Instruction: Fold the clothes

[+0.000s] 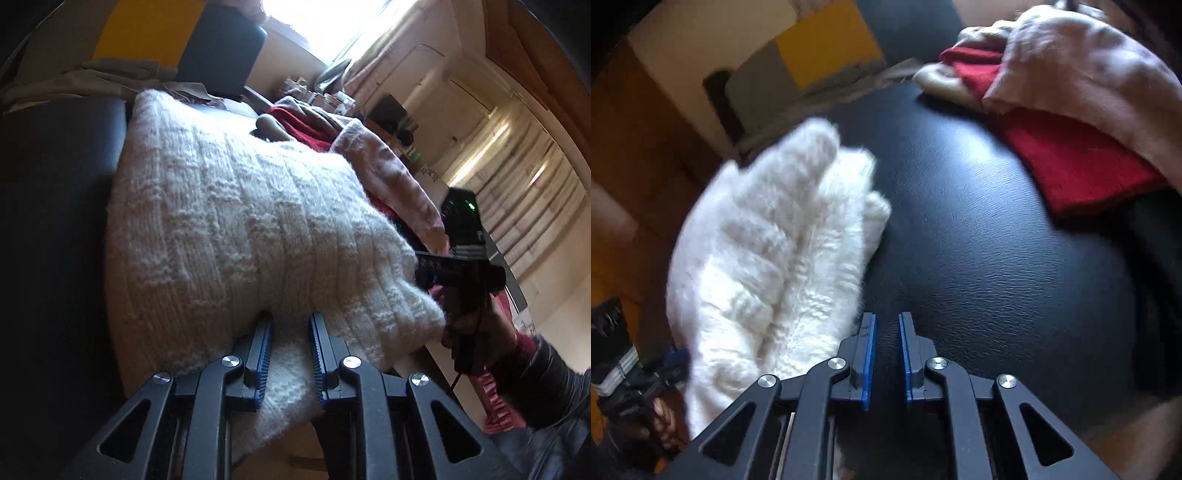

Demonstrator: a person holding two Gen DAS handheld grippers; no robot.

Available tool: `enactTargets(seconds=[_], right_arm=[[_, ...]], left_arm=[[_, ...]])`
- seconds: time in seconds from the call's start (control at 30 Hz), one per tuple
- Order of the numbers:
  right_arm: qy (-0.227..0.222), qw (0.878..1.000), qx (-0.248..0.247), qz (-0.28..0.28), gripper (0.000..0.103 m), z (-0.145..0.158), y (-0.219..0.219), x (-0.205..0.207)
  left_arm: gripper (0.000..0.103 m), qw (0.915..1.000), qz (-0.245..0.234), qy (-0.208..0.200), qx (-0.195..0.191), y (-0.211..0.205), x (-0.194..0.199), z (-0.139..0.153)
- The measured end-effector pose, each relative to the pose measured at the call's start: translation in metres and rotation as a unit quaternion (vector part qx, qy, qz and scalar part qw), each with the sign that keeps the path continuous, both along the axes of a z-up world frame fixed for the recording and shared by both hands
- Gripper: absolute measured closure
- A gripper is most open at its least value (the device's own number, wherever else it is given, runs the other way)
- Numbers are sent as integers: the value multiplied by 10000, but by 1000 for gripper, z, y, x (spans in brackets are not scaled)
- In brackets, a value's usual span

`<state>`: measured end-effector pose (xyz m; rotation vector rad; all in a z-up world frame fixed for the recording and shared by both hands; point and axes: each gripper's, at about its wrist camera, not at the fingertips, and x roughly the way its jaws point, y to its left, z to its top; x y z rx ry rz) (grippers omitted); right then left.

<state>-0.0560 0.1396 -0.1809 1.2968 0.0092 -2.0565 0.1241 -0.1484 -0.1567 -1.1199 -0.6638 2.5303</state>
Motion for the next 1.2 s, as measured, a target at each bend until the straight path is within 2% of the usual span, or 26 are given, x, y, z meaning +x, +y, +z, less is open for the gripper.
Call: enactTargets(seconds=[0.07,0.13,0.23,0.27,0.3,0.4,0.47,0.57,0.6,0.67,0.73,0.8,0.9,0.97,1.07,1.13,1.2], right_arm=[[190,9998,-42,-22,86,10,10,5],[288,9990,-310,141,86,27,11,11],[626,9951,-596,476,85,63,8,28],[714,9928,-757,602,79,75,6,32],[790,9914,-761,714,68,80,-2,34],[1015,9867,-727,1045,45,92,-29,39],[1163,9826,-704,1265,43,100,-46,43],[756,9858,-594,1378,43,72,-70,24],[668,9884,-308,1326,44,50,-79,15],[1097,9860,-299,1223,43,21,-74,9],[1252,9833,-806,1050,43,10,-56,11],[1379,9813,-944,961,43,6,-49,15],[1434,9801,-964,981,43,4,-49,14],[1455,9797,-969,978,43,5,-51,15],[1496,9785,-1055,954,42,2,-51,8],[1501,9780,-1110,928,42,6,-48,13],[1502,9775,-1160,917,41,8,-46,18]], left_arm=[[84,10000,-15,-9,-30,2,-4,3],[84,10000,-48,-15,-44,6,-9,6],[84,9998,-203,-1,-77,16,-21,8],[84,9995,-262,11,-162,23,-24,10],[84,9992,-330,31,-217,30,-26,12],[83,9979,-517,55,-374,46,-30,10],[83,9973,-592,63,-425,52,-31,8],[82,9984,-528,67,-186,47,-30,3],[83,9986,-510,47,-121,44,-29,2],[85,9990,-444,-12,1,39,-26,1],[85,9991,-300,22,307,25,-17,9],[83,9969,-9,220,757,-2,-7,23],[82,9911,650,650,961,-47,-2,52],[82,9887,871,867,862,-66,-9,68],[82,9920,735,946,410,-68,-36,84],[82,9952,511,820,-121,-62,-64,87],[82,9969,360,462,-520,-57,-92,73]])
